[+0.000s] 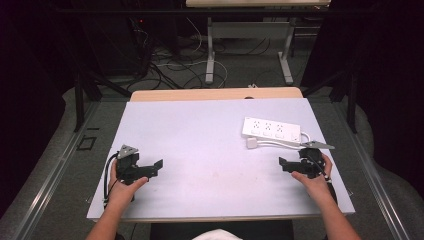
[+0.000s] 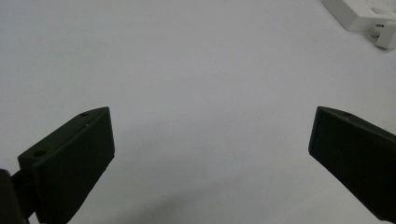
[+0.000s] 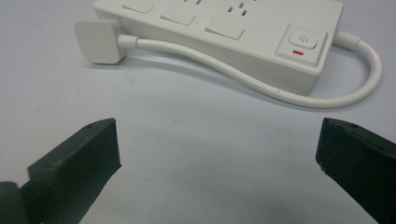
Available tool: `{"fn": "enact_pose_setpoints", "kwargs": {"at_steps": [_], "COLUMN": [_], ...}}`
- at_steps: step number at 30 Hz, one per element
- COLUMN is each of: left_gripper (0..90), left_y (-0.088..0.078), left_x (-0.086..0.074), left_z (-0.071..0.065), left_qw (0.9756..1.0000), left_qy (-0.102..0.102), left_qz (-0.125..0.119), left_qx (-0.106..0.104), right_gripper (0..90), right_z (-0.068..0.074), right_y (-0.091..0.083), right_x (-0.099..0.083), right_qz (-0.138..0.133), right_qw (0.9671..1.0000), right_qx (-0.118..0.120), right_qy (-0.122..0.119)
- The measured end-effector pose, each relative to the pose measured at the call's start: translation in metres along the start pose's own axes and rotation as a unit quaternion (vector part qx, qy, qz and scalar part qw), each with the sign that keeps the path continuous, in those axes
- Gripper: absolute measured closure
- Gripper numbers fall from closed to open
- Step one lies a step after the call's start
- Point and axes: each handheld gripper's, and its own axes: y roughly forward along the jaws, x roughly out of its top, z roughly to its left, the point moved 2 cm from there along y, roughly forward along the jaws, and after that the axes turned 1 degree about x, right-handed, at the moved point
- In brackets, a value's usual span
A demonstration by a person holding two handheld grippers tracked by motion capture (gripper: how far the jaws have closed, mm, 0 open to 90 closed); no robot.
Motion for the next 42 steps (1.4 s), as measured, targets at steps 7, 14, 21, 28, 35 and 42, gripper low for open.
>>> {"fn": "enact_pose_setpoints", "kwargs": {"at_steps": [7, 14, 21, 28, 35, 42], "left_gripper": [0.2, 1.1, 1.1, 1.1, 1.2, 1.2], "left_y": [0.003, 0.002, 0.004, 0.003, 0.004, 0.004], "left_x": [-0.001, -0.003, -0.003, -0.003, -0.005, -0.004], "left_z": [-0.002, -0.005, -0.008, -0.007, -0.008, -0.01], "left_qw": [1.0, 0.9999, 0.9999, 0.9996, 0.9996, 0.9996], "left_qy": [0.001, 0.004, 0.007, 0.006, 0.004, 0.005], "left_qz": [0.002, 0.009, 0.002, 0.001, 0.007, 0.006], "left_qx": [0.009, 0.011, 0.015, 0.028, 0.027, 0.027], "right_gripper": [0.0, 11.9, 16.6, 28.8, 43.5, 48.3], "right_z": [0.003, 0.009, 0.011, 0.014, 0.02, 0.027], "right_y": [0.0, 0.0, 0.002, 0.001, 0.003, 0.009], "right_x": [0.0, 0.001, 0.003, 0.012, 0.03, 0.046], "right_qz": [0.0, -0.003, -0.002, 0.017, 0.037, 0.048], "right_qw": [1.0, 0.9999, 0.9998, 0.9996, 0.9979, 0.9959], "right_qx": [0.004, -0.006, -0.008, -0.005, 0.012, 0.018], "right_qy": [0.003, -0.014, -0.02, -0.023, -0.052, -0.075]}}
